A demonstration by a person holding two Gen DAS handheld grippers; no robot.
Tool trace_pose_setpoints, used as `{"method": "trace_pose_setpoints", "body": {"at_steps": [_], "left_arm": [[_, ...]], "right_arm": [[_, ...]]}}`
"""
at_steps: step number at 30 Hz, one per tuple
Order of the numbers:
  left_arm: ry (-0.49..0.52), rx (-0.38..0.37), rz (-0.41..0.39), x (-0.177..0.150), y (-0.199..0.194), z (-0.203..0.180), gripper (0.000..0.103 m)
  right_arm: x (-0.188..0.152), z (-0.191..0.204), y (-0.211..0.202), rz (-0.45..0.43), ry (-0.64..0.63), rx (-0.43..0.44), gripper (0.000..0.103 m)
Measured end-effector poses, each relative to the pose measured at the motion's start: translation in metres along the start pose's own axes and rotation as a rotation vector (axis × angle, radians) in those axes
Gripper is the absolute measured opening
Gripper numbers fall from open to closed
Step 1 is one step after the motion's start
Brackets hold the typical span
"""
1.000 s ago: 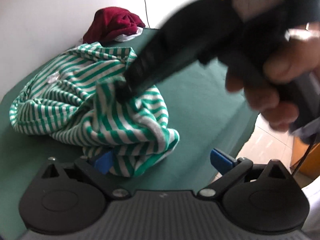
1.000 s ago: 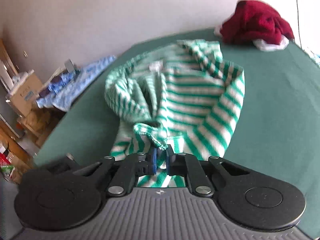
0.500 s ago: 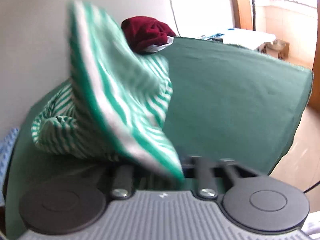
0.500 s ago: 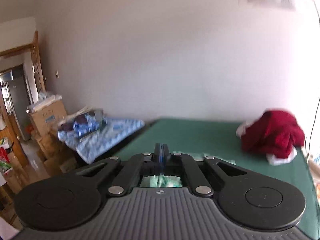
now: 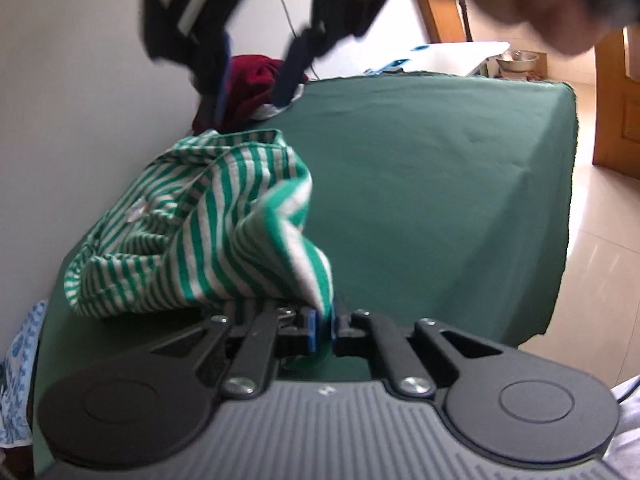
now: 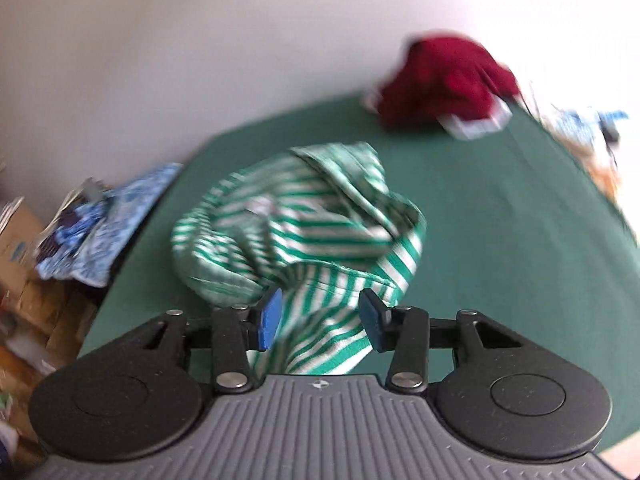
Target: Fold clothes
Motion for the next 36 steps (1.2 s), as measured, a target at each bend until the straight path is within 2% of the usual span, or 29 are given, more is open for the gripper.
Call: {"method": "trace_pose_setpoints", "body": {"at_steps": [4, 10, 12, 14, 15, 17, 20, 21, 23, 27, 29, 31, 33, 36], "left_arm": [[0.000, 0.012, -0.007, -0.001, 0.002, 0.000, 0.002], [0.003, 0.017, -0.013, -0.002, 0.002, -0.002, 0.002], [0.002, 0.012, -0.013, -0.001, 0.003, -0.001, 0.002], [-0.004, 0.003, -0.012, -0.001, 0.003, 0.001, 0.003], [-0.007, -0.002, -0.013, -0.001, 0.003, 0.002, 0.003], [-0.011, -0.013, -0.017, 0.000, 0.004, 0.004, 0.003], [-0.005, -0.045, -0.020, 0.001, 0.004, 0.005, 0.000], [-0.009, -0.042, -0.029, 0.003, 0.000, 0.010, 0.000], [-0.019, -0.030, -0.049, 0.007, -0.011, 0.019, 0.000], [-0.102, -0.012, -0.154, 0.026, -0.058, 0.056, 0.000], [-0.138, -0.002, -0.212, 0.033, -0.082, 0.071, 0.000], [-0.172, -0.007, -0.231, 0.035, -0.096, 0.077, 0.000], [-0.204, -0.015, -0.219, 0.036, -0.099, 0.082, 0.000], [-0.245, -0.025, -0.239, 0.038, -0.118, 0.084, 0.000]], "right_arm": [[-0.006, -0.033, 0.012, -0.011, 0.149, -0.083, 0.048], [-0.011, -0.048, 0.052, 0.067, 0.290, 0.041, 0.047], [-0.010, -0.043, 0.059, 0.065, 0.294, 0.071, 0.044], [-0.007, -0.039, 0.059, 0.058, 0.267, 0.077, 0.029], [-0.006, -0.037, 0.058, 0.055, 0.252, 0.079, 0.025], [-0.002, -0.032, 0.058, 0.048, 0.224, 0.085, 0.009], [0.002, -0.026, 0.058, 0.037, 0.181, 0.093, 0.005], [0.008, -0.020, 0.049, 0.009, 0.154, 0.103, 0.005], [0.026, -0.002, 0.019, -0.066, 0.126, 0.186, 0.004], [0.061, 0.033, -0.044, -0.217, 0.071, 0.356, 0.004], [0.071, 0.055, -0.081, -0.305, 0.007, 0.440, 0.004], [0.075, 0.075, -0.110, -0.375, -0.052, 0.522, 0.004], [0.075, 0.091, -0.122, -0.397, -0.115, 0.521, 0.004], [0.072, 0.107, -0.134, -0.401, -0.155, 0.575, 0.004]]}}
Point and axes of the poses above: each gripper's, at about its wrist camera, not at the fingertips, and y roughly the way its jaws point, z to its left, x to its top, the point moved 10 cm from there along y, roughly the way its jaws point, and after that the axes turned 13 degrees about z, right-handed, at the moved point
